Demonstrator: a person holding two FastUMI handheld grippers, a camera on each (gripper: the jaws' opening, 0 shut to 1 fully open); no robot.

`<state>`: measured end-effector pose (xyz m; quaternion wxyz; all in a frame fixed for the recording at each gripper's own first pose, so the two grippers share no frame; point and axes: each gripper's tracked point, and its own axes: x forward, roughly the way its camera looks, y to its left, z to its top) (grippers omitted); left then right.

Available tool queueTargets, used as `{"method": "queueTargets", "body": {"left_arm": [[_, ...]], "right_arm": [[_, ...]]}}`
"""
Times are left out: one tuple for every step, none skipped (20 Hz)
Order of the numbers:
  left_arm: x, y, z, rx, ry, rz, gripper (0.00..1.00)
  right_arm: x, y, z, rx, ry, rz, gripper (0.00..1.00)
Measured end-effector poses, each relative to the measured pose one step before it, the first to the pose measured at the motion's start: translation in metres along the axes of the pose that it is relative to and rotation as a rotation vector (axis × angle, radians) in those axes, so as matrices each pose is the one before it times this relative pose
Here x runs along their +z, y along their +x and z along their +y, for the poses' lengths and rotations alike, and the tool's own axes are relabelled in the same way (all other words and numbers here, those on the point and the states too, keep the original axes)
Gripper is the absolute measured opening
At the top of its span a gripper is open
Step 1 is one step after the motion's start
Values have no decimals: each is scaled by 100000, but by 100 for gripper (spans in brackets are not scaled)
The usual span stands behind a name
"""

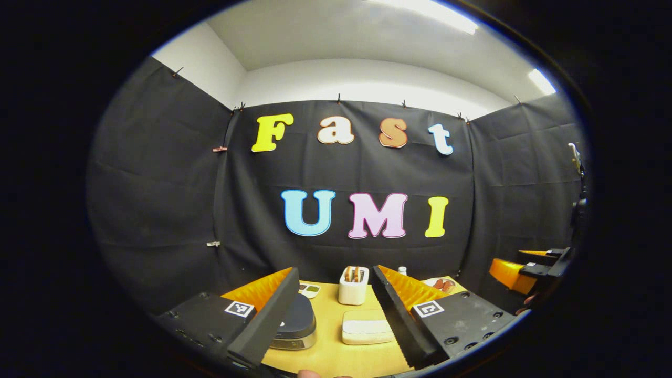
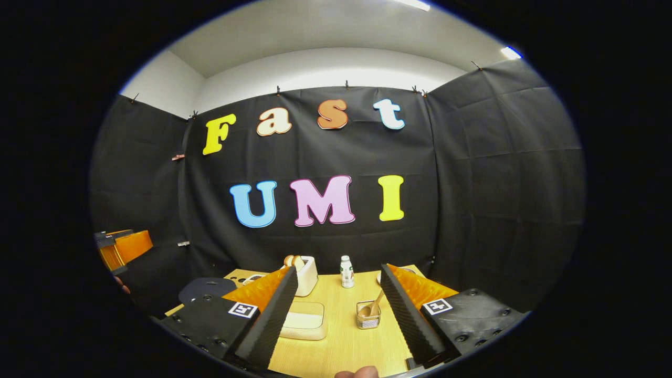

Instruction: Close the left gripper, press the button to open the rice cooker; take a wooden spoon from the chopstick holder with the right hand, scoop a spoonful of rice and pour it into the rice cooker, then put the wooden spoon back into the chopstick holder.

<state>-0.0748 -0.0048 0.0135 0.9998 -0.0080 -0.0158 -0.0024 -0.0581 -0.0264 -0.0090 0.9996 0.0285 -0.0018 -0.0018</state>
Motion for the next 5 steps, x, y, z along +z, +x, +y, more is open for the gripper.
{"method": "queueTargets", "body": {"left_arm": [[33,-608,-451,-809,-329,-634,91],[-158,-461,-213,-681,-174,-376,91],[-35,-352,-339,-880,-419,-665,91],[-126,-320,-320,-841,-220,-323,91],[41,-234,-143,-444,223,-197,90]], "right_arm": [[233,-789,130,-587,-855,-1032,98],[162,-668,41,-797,-901,-883,98],[42,-624,-72,-864,-532,-832,98],[7,-467,5,-619,-195,-490,98],[-240,-414,-24,-631,-289,45,98]]}}
